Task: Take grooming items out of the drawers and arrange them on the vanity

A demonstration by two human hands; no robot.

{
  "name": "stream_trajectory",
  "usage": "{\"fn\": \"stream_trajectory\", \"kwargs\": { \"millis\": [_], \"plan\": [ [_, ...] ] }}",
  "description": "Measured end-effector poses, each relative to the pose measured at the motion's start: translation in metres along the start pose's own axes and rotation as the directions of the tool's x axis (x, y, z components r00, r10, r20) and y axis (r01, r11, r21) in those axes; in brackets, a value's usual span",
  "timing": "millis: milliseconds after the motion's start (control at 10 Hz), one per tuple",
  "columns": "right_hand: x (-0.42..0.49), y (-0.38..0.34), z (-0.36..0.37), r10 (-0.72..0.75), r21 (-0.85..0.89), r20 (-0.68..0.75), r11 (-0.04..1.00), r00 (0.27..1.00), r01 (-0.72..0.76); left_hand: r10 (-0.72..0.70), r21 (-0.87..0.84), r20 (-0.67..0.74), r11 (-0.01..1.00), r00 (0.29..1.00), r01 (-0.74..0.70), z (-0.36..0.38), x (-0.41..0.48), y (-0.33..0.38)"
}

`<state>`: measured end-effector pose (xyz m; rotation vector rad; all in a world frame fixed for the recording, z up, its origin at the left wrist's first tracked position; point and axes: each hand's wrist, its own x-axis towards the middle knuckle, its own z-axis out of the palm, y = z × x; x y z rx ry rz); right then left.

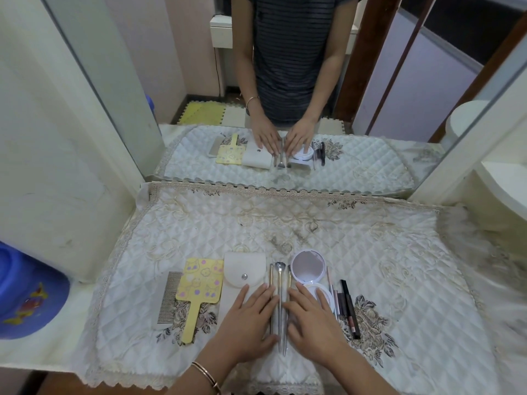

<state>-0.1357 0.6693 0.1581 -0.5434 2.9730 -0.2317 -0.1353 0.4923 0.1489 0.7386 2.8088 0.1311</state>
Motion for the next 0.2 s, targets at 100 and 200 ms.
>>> {"fn": "stream_trajectory", "kwargs": {
  "millis": [100,200],
  "plan": [
    [-0.0034,0.001,-0.0062,-0.024,0.083,-0.058,0.996,0.998,0.028,-0.001,-0.009,-0.045,1.0,0.999,0.001,-0.0012,-0.0016,0.0004],
    [-0.0087,0.0088,-0.0034,-0.06,0.185,-0.234,0.977,0.97,0.105,0.004,0.031,-0.23,1.0,0.973,0.003,-0.0007,-0.005,-0.0023]
  ]
}}
